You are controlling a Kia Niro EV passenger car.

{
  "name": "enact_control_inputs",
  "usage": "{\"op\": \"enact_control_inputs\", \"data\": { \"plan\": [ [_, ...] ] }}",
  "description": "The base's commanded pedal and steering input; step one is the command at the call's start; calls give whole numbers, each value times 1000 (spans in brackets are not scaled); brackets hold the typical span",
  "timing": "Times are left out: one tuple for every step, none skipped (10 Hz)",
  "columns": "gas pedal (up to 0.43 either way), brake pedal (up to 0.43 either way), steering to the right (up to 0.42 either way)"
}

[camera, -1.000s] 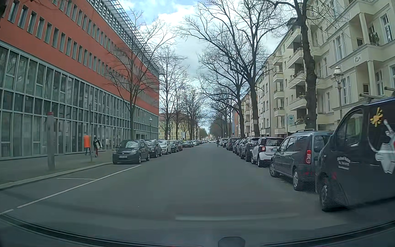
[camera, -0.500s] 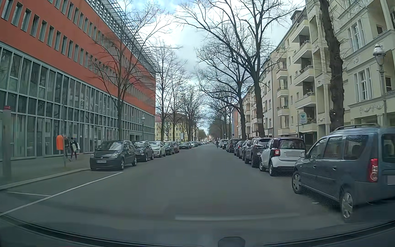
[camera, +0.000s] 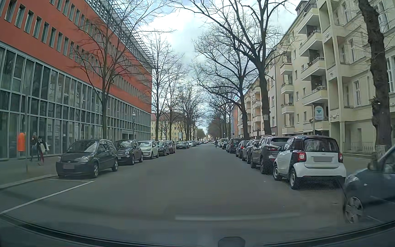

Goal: Follow the waypoints while adhering to traffic rules and regulations

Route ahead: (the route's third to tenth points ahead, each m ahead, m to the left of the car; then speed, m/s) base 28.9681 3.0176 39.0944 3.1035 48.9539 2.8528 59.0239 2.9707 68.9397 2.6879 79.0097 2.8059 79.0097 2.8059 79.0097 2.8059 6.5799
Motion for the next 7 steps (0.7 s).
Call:
{"op": "enact_control_inputs", "data": {
  "plan": [
    [79,30,2],
    [67,30,0],
    [59,30,0],
    [59,30,0],
    [47,30,0],
    [47,30,0],
    [47,30,0]
  ]
}}
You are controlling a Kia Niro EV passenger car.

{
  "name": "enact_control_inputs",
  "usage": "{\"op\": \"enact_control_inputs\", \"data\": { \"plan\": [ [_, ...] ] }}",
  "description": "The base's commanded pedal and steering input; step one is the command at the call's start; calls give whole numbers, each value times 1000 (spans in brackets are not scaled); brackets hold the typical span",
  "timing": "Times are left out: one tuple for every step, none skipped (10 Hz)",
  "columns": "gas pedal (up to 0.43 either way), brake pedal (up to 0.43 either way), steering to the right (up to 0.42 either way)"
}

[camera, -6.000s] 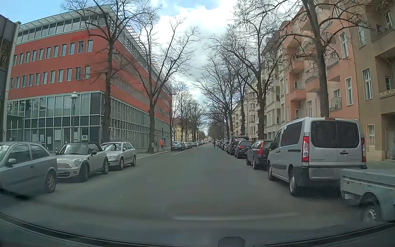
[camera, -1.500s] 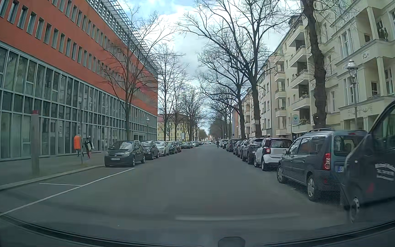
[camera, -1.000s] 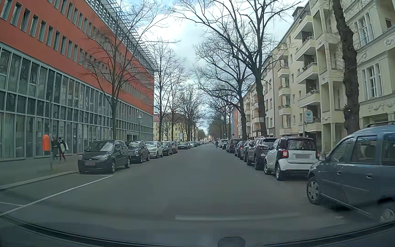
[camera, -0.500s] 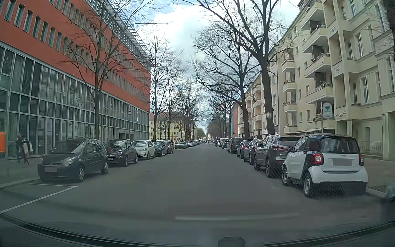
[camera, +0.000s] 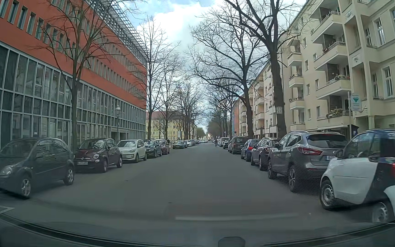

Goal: Follow the waypoints while adhering to traffic rules and regulations

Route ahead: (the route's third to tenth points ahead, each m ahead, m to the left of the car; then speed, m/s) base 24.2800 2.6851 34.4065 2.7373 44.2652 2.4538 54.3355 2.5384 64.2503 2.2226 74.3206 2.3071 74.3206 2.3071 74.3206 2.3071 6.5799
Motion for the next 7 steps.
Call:
{"op": "enact_control_inputs", "data": {
  "plan": [
    [47,30,0],
    [47,30,0],
    [47,30,0],
    [47,30,0],
    [47,30,0],
    [47,30,0],
    [47,30,-1]
  ]
}}
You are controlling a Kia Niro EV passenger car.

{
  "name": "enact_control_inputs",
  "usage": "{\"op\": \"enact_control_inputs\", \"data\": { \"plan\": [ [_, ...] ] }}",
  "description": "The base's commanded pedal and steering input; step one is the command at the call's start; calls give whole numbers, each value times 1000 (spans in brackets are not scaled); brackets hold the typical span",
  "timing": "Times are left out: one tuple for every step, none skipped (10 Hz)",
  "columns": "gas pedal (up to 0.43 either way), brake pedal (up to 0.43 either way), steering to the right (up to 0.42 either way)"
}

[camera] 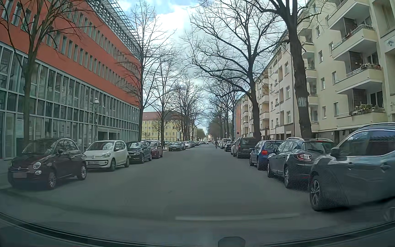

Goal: Follow the waypoints while adhering to traffic rules and regulations

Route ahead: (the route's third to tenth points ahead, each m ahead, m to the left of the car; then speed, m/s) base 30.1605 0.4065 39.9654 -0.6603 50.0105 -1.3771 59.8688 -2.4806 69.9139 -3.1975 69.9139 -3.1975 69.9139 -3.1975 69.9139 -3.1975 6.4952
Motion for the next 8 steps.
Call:
{"op": "enact_control_inputs", "data": {
  "plan": [
    [39,30,0],
    [39,30,0],
    [39,30,0],
    [39,30,0],
    [28,30,0],
    [28,30,0],
    [20,30,0],
    [20,30,0]
  ]
}}
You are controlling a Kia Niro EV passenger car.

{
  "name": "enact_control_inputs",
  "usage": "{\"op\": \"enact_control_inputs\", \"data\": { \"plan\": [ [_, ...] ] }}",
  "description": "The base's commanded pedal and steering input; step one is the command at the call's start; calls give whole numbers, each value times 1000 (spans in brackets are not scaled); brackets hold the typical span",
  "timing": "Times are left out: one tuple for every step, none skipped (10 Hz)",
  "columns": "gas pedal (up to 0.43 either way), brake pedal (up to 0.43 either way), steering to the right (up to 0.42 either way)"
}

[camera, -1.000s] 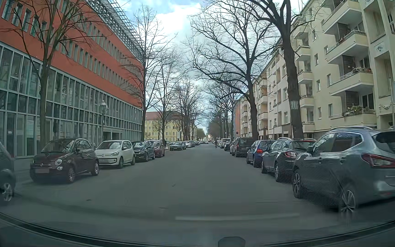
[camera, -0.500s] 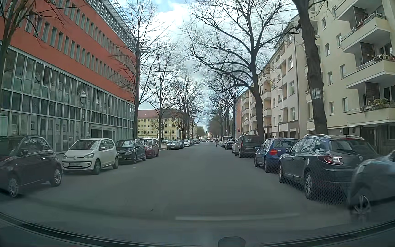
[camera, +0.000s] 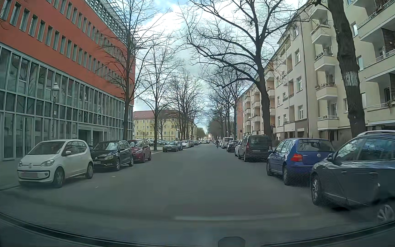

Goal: Follow the waypoints while adhering to traffic rules and regulations

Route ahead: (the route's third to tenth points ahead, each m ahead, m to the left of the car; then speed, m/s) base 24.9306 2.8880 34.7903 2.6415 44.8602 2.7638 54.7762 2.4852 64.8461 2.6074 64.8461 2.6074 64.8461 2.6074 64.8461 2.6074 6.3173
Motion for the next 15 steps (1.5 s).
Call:
{"op": "enact_control_inputs", "data": {
  "plan": [
    [20,30,0],
    [20,30,0],
    [20,30,-1],
    [20,30,0],
    [20,30,0],
    [20,30,0],
    [20,30,-1],
    [20,30,0],
    [20,30,0],
    [20,30,0],
    [20,30,1],
    [20,30,3],
    [20,30,5],
    [20,30,5],
    [20,30,5]
  ]
}}
